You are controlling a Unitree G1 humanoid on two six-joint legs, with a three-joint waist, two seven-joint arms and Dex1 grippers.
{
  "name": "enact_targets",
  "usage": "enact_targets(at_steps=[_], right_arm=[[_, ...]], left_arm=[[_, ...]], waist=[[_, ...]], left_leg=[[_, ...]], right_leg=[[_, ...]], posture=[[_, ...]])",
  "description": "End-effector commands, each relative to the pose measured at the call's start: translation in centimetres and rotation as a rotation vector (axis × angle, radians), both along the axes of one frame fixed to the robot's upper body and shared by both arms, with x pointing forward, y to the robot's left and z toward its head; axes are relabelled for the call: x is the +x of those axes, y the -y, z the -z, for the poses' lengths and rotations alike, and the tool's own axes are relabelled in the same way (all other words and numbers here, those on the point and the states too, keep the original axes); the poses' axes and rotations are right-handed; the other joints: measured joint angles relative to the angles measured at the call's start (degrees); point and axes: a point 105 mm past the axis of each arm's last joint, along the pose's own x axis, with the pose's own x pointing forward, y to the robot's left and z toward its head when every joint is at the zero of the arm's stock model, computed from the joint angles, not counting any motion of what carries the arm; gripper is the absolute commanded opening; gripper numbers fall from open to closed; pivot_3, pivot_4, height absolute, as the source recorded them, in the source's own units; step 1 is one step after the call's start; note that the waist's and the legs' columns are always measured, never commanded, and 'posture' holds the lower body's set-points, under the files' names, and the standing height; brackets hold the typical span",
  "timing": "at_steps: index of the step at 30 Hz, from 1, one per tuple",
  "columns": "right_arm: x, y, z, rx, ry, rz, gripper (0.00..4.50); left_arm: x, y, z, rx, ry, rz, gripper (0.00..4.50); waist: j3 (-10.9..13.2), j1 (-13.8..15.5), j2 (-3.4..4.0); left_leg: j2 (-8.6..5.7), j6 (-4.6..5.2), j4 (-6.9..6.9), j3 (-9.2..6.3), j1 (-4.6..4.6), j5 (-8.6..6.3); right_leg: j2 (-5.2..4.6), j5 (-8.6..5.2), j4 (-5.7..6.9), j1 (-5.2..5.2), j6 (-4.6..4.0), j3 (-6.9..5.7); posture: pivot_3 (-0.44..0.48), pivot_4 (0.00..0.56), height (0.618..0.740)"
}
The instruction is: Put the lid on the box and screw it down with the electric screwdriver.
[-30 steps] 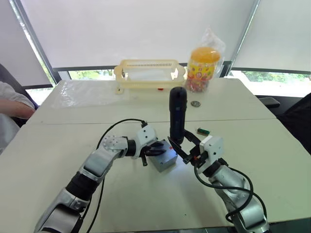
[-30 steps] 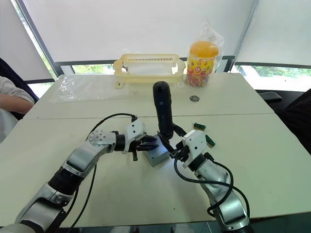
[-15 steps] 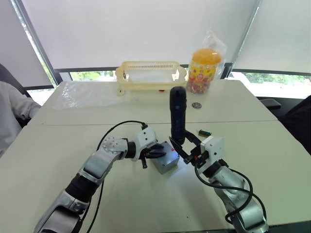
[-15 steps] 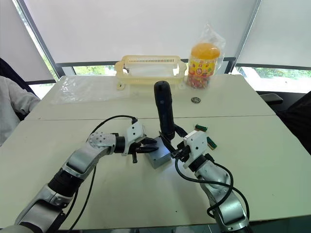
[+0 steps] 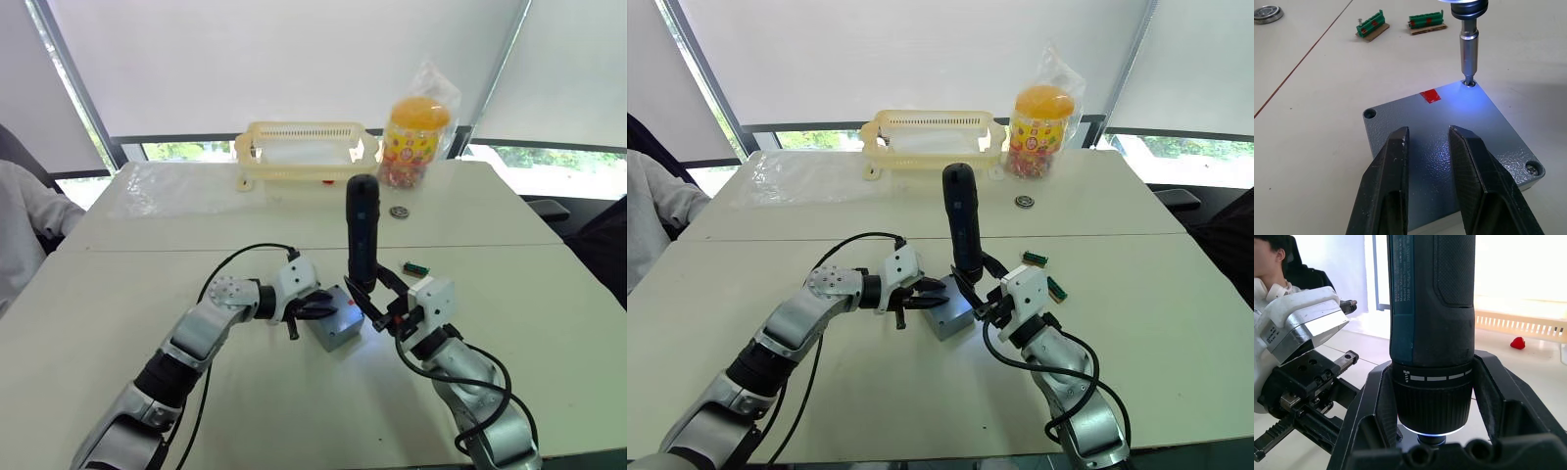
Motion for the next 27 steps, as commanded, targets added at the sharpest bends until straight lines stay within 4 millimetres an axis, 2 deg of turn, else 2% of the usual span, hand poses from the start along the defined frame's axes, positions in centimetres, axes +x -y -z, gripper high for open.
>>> enact_targets(at_steps=[1,9,12,15,17,21,23,25,27], right_arm=[[0.6,3.0,5.2,-0.089,-0.194,0.133,1.77],[1.1,3.4,4.1,-0.094,-0.147,0.150,1.77],[1.4,3.6,3.2,-0.093,-0.119,0.158,1.77],[1.7,3.9,1.4,-0.080,-0.059,0.169,1.77],[1.9,4.0,-0.4,-0.064,-0.004,0.173,1.77],[1.6,3.5,-8.2,0.037,0.188,0.121,1.77],[1.2,2.9,-10.7,0.091,0.227,0.081,1.77],[0.7,2.4,-12.7,0.156,0.240,0.046,1.77],[0.4,1.9,-13.6,0.192,0.232,0.020,1.77]], left_arm=[[-1.0,-2.4,6.5,0.197,-0.189,-0.076,1.25],[-1.1,-2.3,6.6,0.199,-0.189,-0.065,1.25],[-1.2,-2.2,6.8,0.209,-0.187,-0.058,1.25],[-1.2,-2.1,6.9,0.210,-0.189,-0.057,1.25],[-1.2,-2.2,7.0,0.213,-0.190,-0.057,1.25],[-1.2,-2.3,7.2,0.221,-0.195,-0.057,1.25],[-1.3,-2.3,7.3,0.223,-0.196,-0.055,1.25],[-1.3,-2.3,7.5,0.224,-0.197,-0.053,1.25],[-1.3,-2.3,7.5,0.222,-0.197,-0.053,1.25]], waist=[[0.0,0.0,0.00],[0.0,0.0,-0.01],[0.1,0.0,0.00],[0.1,0.1,0.01],[0.2,0.1,0.05],[0.8,0.1,0.18],[0.9,0.4,0.39],[0.8,0.9,0.42],[0.7,1.0,0.58]], left_leg=[[0.00,0.00,0.00,0.00,-0.01,0.00],[0.00,0.00,0.00,0.00,-0.01,0.00],[0.00,0.00,0.00,0.00,0.00,0.00],[0.00,0.00,0.00,0.00,-0.03,0.00],[0.00,0.01,0.00,0.01,-0.05,0.00],[-0.01,0.03,0.02,0.08,-0.15,0.02],[-0.02,0.06,0.02,0.20,-0.69,0.04],[-0.02,0.29,0.03,0.38,-0.92,0.19],[-0.03,0.32,0.09,0.36,-0.89,0.31]], right_leg=[[0.00,0.00,0.00,0.00,0.00,0.00],[-0.01,0.00,-0.02,0.00,0.01,-0.01],[-0.01,0.00,-0.03,-0.01,0.01,-0.02],[-0.02,0.00,-0.03,-0.12,0.00,-0.02],[-0.03,0.00,-0.02,-0.12,0.00,-0.02],[-0.08,0.01,-0.03,-0.20,-0.01,-0.02],[-0.18,0.03,-0.01,-0.64,-0.04,-0.06],[-0.31,0.24,0.33,-1.14,-0.22,-0.18],[-0.29,0.22,0.80,-1.18,0.03,-0.35]], posture=[[0.000,0.150,0.740],[0.000,0.150,0.740],[0.000,0.150,0.740],[0.000,0.150,0.740],[0.000,0.150,0.740],[0.000,0.150,0.740],[0.000,0.150,0.740],[0.000,0.150,0.740],[0.000,0.150,0.740]])
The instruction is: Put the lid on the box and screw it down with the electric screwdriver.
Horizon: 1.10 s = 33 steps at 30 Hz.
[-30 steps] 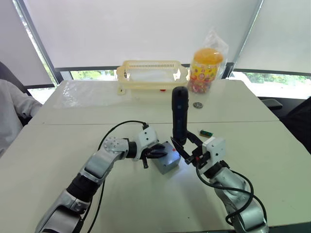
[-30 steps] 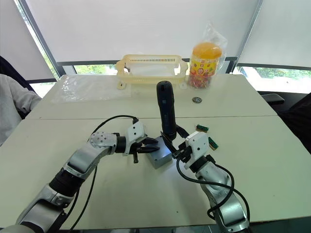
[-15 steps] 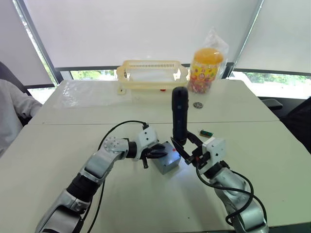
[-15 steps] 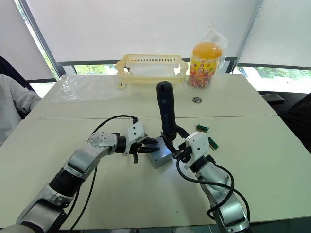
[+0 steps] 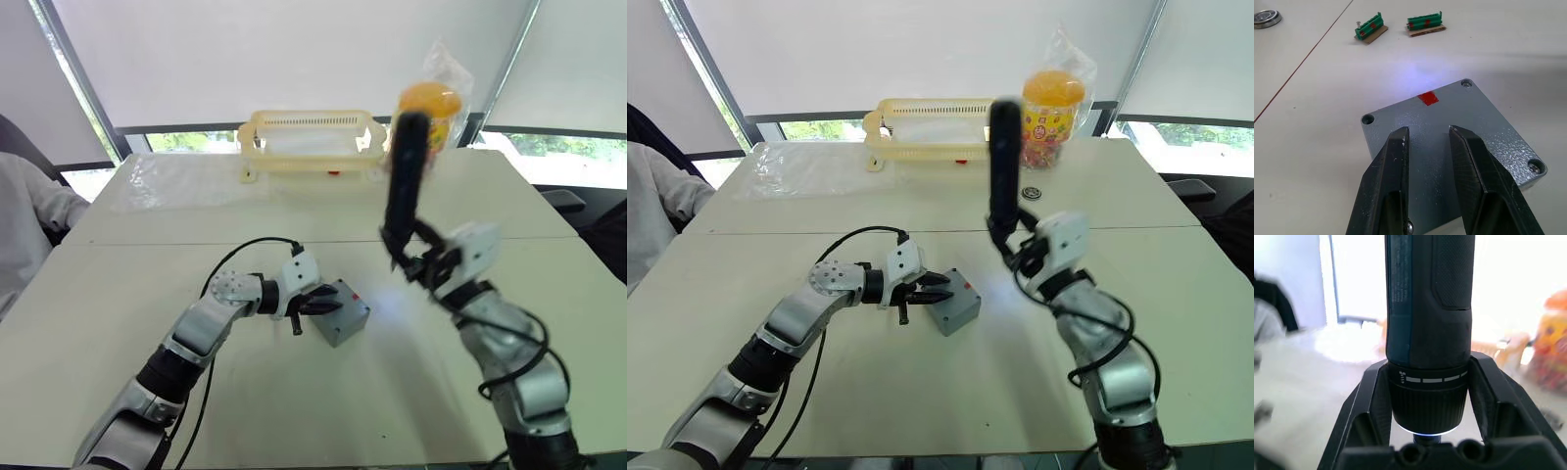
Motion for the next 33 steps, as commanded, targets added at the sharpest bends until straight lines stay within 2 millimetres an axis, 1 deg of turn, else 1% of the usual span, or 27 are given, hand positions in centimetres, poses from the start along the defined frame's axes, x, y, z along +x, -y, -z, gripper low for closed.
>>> enact_targets(at_steps=[1,4,6,9,12,13,14,15,17,19,22,24,26,28,30,33], right_arm=[[-2.1,-1.8,-3.7,0.082,0.086,-0.108,1.77],[-2.0,-1.9,-3.8,0.119,0.052,-0.127,1.77],[-1.7,-1.6,-3.7,0.143,0.012,-0.136,1.77],[-0.9,-0.3,-3.5,0.178,-0.095,-0.156,1.77],[-0.6,2.1,-3.8,0.166,-0.247,-0.184,1.77],[-0.7,2.6,-3.8,0.162,-0.288,-0.192,1.77],[-0.9,3.6,-4.0,0.144,-0.340,-0.198,1.77],[-1.0,5.3,-4.0,0.108,-0.422,-0.171,1.77],[-2.0,8.2,-3.1,0.042,-0.623,-0.136,1.77],[-3.3,10.4,-1.7,0.008,-0.815,-0.103,1.77],[-5.1,13.4,0.2,0.013,-1.041,-0.015,1.77],[-5.7,15.3,1.1,0.056,-1.127,0.053,1.77],[-6.0,16.7,2.0,0.092,-1.191,0.111,1.77],[-6.3,17.7,3.1,0.121,-1.248,0.152,1.77],[-6.4,18.6,4.7,0.149,-1.303,0.206,1.77],[-6.2,19.1,6.2,0.154,-1.340,0.252,1.77]], left_arm=[[-1.3,-2.9,8.6,0.239,-0.244,-0.098,1.25],[-1.2,-2.7,8.4,0.219,-0.244,-0.100,1.25],[-1.0,-2.4,7.5,0.172,-0.244,-0.107,1.25],[-0.8,-1.8,4.8,0.055,-0.232,-0.097,1.25],[-1.4,-1.7,1.2,-0.035,-0.199,-0.044,1.25],[-1.6,-1.6,0.5,-0.045,-0.190,-0.028,1.25],[-2.2,-1.7,-0.5,-0.050,-0.182,0.004,1.25],[-3.2,-1.9,-1.8,-0.051,-0.173,0.059,1.25],[-5.1,-2.2,-4.0,-0.045,-0.161,0.151,1.25],[-5.8,-2.4,-5.3,-0.043,-0.150,0.177,1.25],[-6.3,-2.4,-6.2,-0.038,-0.128,0.189,1.25],[-6.6,-2.2,-6.6,-0.046,-0.120,0.196,1.25],[-6.9,-1.7,-7.0,-0.065,-0.113,0.209,1.25],[-7.2,-1.1,-7.2,-0.086,-0.116,0.229,1.25],[-7.6,-0.3,-7.2,-0.094,-0.116,0.254,1.25],[-7.8,0.5,-6.9,-0.097,-0.112,0.265,1.25]], waist=[[-0.1,0.0,0.18],[-0.1,0.1,0.22],[0.0,0.1,0.27],[0.4,0.0,0.39],[1.3,-0.2,0.50],[1.4,-0.1,0.52],[1.5,-0.1,0.53],[1.7,-0.1,0.61],[2.2,0.1,0.79],[2.6,0.4,0.84],[2.6,0.2,0.83],[2.6,0.1,0.81],[2.8,-0.1,0.86],[2.9,0.0,0.84],[3.1,0.0,0.74],[3.2,-0.2,0.69]], left_leg=[[0.03,0.00,-0.07,-0.13,-0.01,0.00],[0.11,0.00,-0.16,-0.51,-0.02,-0.01],[0.11,0.00,-0.16,-0.64,-0.05,-0.01],[0.02,-0.02,-0.06,-0.60,-0.06,0.02],[-0.01,-0.05,0.10,-0.59,-0.20,0.05],[-0.03,-0.05,0.13,-0.59,-0.31,0.06],[-0.03,-0.05,0.14,-0.60,-0.48,0.06],[-0.03,-0.05,0.13,-0.60,-0.64,0.07],[-0.07,-0.07,0.21,-0.60,-1.15,0.08],[-0.25,-0.08,0.28,-0.52,-1.38,0.09],[-0.19,-0.01,0.60,-0.50,-1.86,0.05],[-0.18,0.35,0.78,-0.40,-1.95,-0.15],[-0.19,0.47,0.96,-0.26,-1.95,-0.22],[-0.26,0.47,1.17,-0.13,-1.87,-0.23],[-0.25,0.48,1.54,-0.16,-1.84,-0.23],[-0.19,0.43,1.89,-0.18,-1.83,-0.19]], right_leg=[[0.08,-0.07,0.03,-0.02,0.12,-0.15],[0.29,-0.13,0.03,0.02,0.19,-0.58],[0.32,-0.14,0.03,0.03,0.17,-0.76],[0.34,-0.14,0.03,0.13,0.17,-0.79],[0.36,-0.13,0.06,0.08,0.17,-0.76],[0.36,-0.13,0.08,0.00,0.18,-0.76],[0.38,-0.13,0.08,-0.15,0.19,-0.77],[0.40,-0.11,0.13,-0.31,0.22,-0.80],[0.44,0.01,0.35,-0.85,0.45,-0.85],[0.44,-0.10,0.41,-0.97,0.65,-1.00],[0.53,-0.18,0.35,-1.15,0.78,-1.26],[0.53,-0.22,0.38,-1.15,0.84,-1.30],[0.48,-0.21,0.47,-1.15,0.87,-1.26],[0.41,-0.20,0.81,-1.18,0.89,-1.14],[0.47,-0.21,1.11,-1.15,0.90,-1.13],[0.55,-0.17,1.28,-1.10,0.78,-1.09]], posture=[[0.000,0.150,0.740],[0.000,0.150,0.740],[0.000,0.150,0.740],[0.000,0.150,0.740],[0.000,0.150,0.740],[0.000,0.150,0.740],[0.000,0.150,0.740],[0.000,0.150,0.740],[0.000,0.150,0.740],[0.000,0.150,0.740],[0.000,0.150,0.740],[0.000,0.150,0.740],[0.000,0.150,0.740],[0.000,0.150,0.740],[0.000,0.150,0.740],[0.000,0.150,0.740]])
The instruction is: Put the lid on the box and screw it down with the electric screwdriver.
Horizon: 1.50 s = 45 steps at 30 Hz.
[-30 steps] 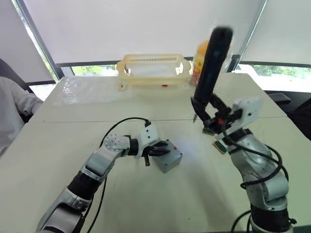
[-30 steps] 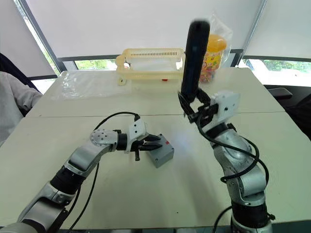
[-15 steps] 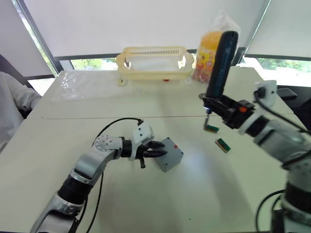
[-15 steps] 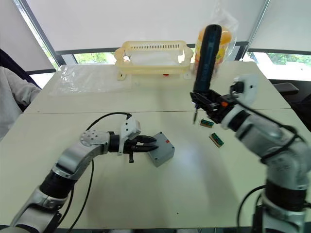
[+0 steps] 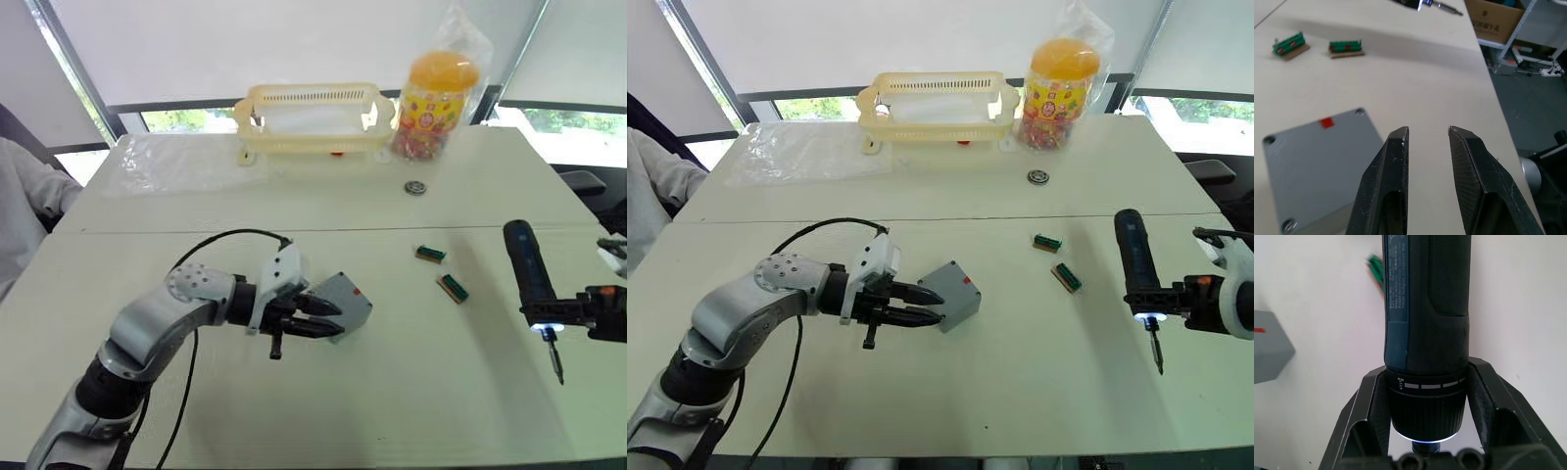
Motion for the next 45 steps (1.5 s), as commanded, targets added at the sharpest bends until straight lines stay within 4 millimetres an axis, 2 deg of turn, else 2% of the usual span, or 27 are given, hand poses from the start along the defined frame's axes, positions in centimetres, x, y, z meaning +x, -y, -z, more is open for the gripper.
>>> enact_targets(at_steps=[1,7,12,17,18,20,23,26,28,30,32,34,37,40,45], right_arm=[[0.5,0.4,0.3,-0.027,0.001,0.028,1.77],[1.5,0.3,1.6,-0.041,-0.015,0.044,1.77],[2.3,0.4,2.8,-0.056,-0.027,0.066,1.77],[2.7,0.4,3.3,-0.092,-0.024,0.058,4.31],[2.9,0.4,3.2,-0.099,-0.012,0.059,4.45],[3.9,0.7,1.9,-0.176,0.090,0.027,4.45],[5.9,0.5,-1.1,-0.280,0.309,-0.041,4.45],[7.1,-2.5,-4.2,-0.238,0.512,-0.181,4.45],[7.3,-4.5,-5.3,-0.233,0.618,-0.277,4.45],[6.6,-8.0,-5.0,-0.228,0.706,-0.459,4.45],[5.4,-12.1,-3.4,-0.176,0.762,-0.628,4.45],[4.6,-14.4,-1.8,-0.140,0.784,-0.719,4.45],[4.1,-15.8,0.8,-0.135,0.769,-0.788,4.45],[4.1,-16.6,2.7,-0.116,0.758,-0.808,4.45],[4.1,-17.3,4.7,-0.118,0.740,-0.878,4.45]], left_arm=[[-0.6,1.1,-0.2,-0.008,0.032,0.025,1.25],[1.3,1.1,0.6,0.011,0.075,-0.082,1.25],[1.1,1.4,0.9,0.010,0.082,-0.073,1.25],[1.9,0.9,0.5,-0.006,0.082,-0.121,1.25],[2.4,0.5,0.5,-0.004,0.090,-0.149,1.25],[4.5,-0.8,-0.1,-0.011,0.130,-0.260,1.25],[6.9,-2.6,-1.4,-0.069,0.149,-0.404,1.25],[9.6,-5.4,-2.7,-0.148,0.142,-0.600,1.25],[10.9,-7.3,-2.7,-0.176,0.118,-0.706,1.25],[11.2,-8.9,-1.5,-0.175,0.036,-0.765,1.25],[9.7,-9.4,1.1,-0.089,-0.036,-0.716,1.25],[8.2,-9.5,3.1,-0.012,-0.079,-0.663,1.25],[6.6,-9.3,5.3,0.071,-0.105,-0.595,1.25],[5.5,-8.5,6.4,0.097,-0.120,-0.536,1.25],[5.6,-7.0,7.2,0.093,-0.122,-0.506,1.25]], waist=[[0.0,-0.2,-0.04],[0.1,-1.1,-0.02],[0.1,-1.1,0.00],[0.1,-0.9,0.00],[0.1,-1.0,0.01],[0.1,-1.1,0.01],[0.1,-1.3,0.00],[0.1,-1.3,-0.03],[0.2,-1.4,-0.06],[0.2,-1.5,-0.09],[0.1,-1.5,-0.19],[0.1,-1.5,-0.22],[0.2,-0.8,-0.29],[0.2,-0.2,-0.33],[0.1,0.0,-0.37]], left_leg=[[0.00,0.03,0.04,0.03,0.02,0.07],[-0.07,0.05,0.08,0.16,0.02,0.30],[-0.06,0.05,0.03,0.15,0.02,0.30],[-0.06,0.05,0.04,0.14,0.02,0.30],[-0.06,0.05,0.06,0.14,0.02,0.30],[-0.07,0.03,0.10,0.15,0.03,0.31],[-0.07,-0.17,0.11,0.15,0.14,0.43],[-0.07,-0.28,0.11,0.20,0.33,0.50],[-0.03,-0.32,0.09,0.19,0.49,0.54],[0.01,-0.33,0.04,0.18,0.62,0.54],[0.04,-0.33,-0.02,0.14,0.67,0.54],[0.06,-0.34,-0.05,0.16,0.71,0.54],[-0.01,-0.41,-0.04,0.21,0.64,0.58],[-0.17,-0.63,0.07,0.22,0.63,0.71],[-0.17,-0.76,0.13,0.23,0.84,0.83]], right_leg=[[0.00,0.05,0.00,0.02,-0.07,0.05],[0.00,0.43,0.01,0.02,0.29,0.31],[0.01,0.50,0.11,-0.02,0.45,0.31],[0.01,0.50,0.14,-0.02,0.46,0.30],[0.01,0.50,0.14,-0.01,0.46,0.30],[0.01,0.51,0.16,0.01,0.47,0.31],[0.01,0.52,0.35,-0.01,0.49,0.32],[0.00,0.51,0.63,0.01,0.49,0.39],[0.04,0.51,0.70,0.08,0.49,0.40],[0.09,0.51,0.72,0.18,0.49,0.40],[0.14,0.52,0.75,0.23,0.49,0.40],[0.15,0.50,0.75,0.25,0.50,0.47],[0.01,0.50,0.72,0.19,0.51,0.51],[-0.19,0.50,0.69,0.29,0.48,0.51],[-0.18,0.49,0.68,0.51,0.15,0.52]], posture=[[0.000,0.150,0.740],[0.000,0.150,0.740],[0.000,0.150,0.740],[0.000,0.150,0.740],[0.000,0.150,0.740],[0.000,0.150,0.740],[0.000,0.150,0.740],[0.000,0.150,0.740],[0.000,0.150,0.740],[0.000,0.150,0.740],[0.000,0.150,0.740],[0.000,0.150,0.740],[0.000,0.150,0.740],[0.000,0.150,0.740],[0.000,0.150,0.740]])
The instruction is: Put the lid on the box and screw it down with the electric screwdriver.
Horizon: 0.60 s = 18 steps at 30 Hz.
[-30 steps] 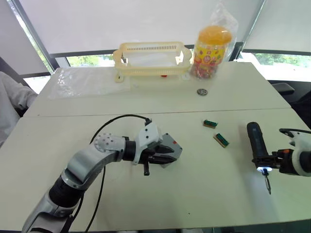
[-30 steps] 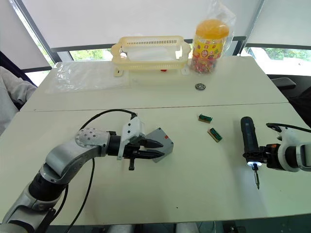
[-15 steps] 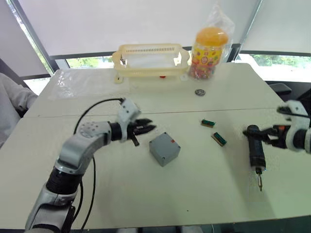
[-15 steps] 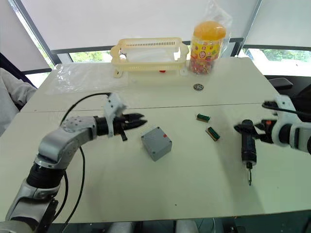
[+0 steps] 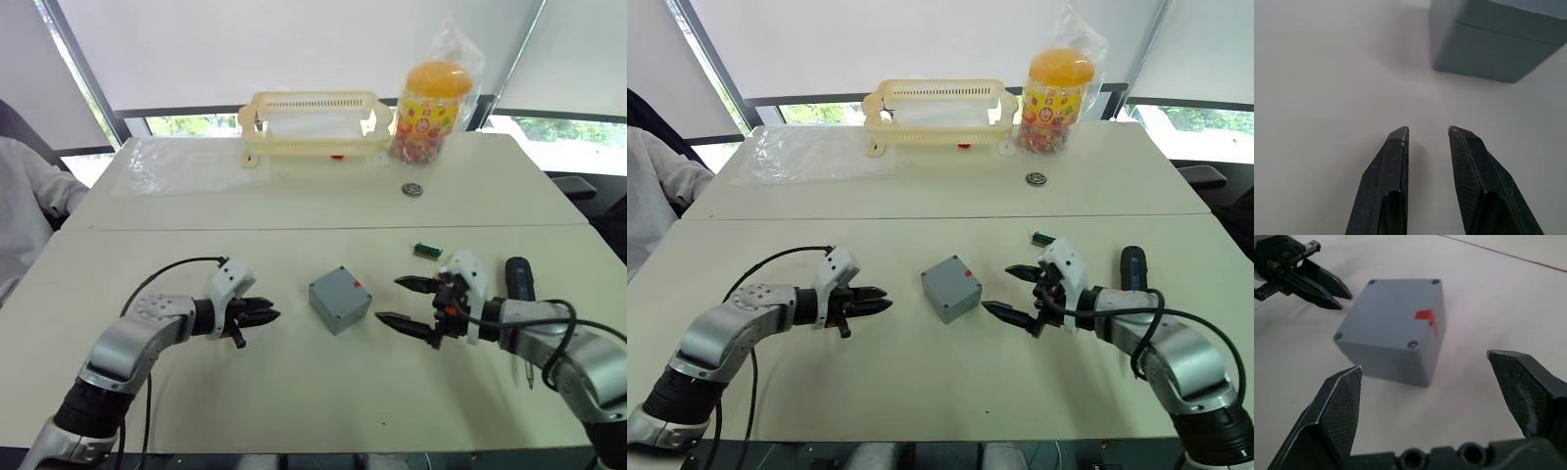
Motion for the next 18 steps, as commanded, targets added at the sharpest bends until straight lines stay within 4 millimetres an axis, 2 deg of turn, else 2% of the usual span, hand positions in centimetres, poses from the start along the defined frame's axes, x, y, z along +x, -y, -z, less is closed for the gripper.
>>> enact_targets(at_steps=[1,13,18], right_arm=[[0.2,-0.5,0.1,-0.014,0.042,-0.042,4.45],[1.1,-3.8,2.0,-0.010,0.032,-0.126,4.45],[0.2,-4.4,2.0,0.002,0.013,-0.157,4.45]], left_arm=[[0.4,1.1,-0.4,-0.001,0.051,0.025,1.25],[2.9,3.5,0.6,0.009,0.095,0.061,1.25],[4.2,4.4,0.0,0.005,0.130,0.064,1.25]], waist=[[0.0,-0.1,-0.02],[0.0,-1.0,-0.03],[-0.1,-1.0,-0.06]], left_leg=[[0.02,0.00,-0.01,0.00,0.00,0.00],[0.06,0.00,-0.03,-0.06,0.01,0.02],[0.00,-0.01,0.01,-0.10,0.00,0.02]], right_leg=[[0.02,0.03,0.01,0.00,0.05,0.00],[0.11,0.15,0.17,-0.07,0.26,-0.05],[0.09,0.19,0.18,-0.03,0.33,-0.05]], posture=[[0.000,0.150,0.740],[0.000,0.150,0.740],[0.000,0.150,0.740]])
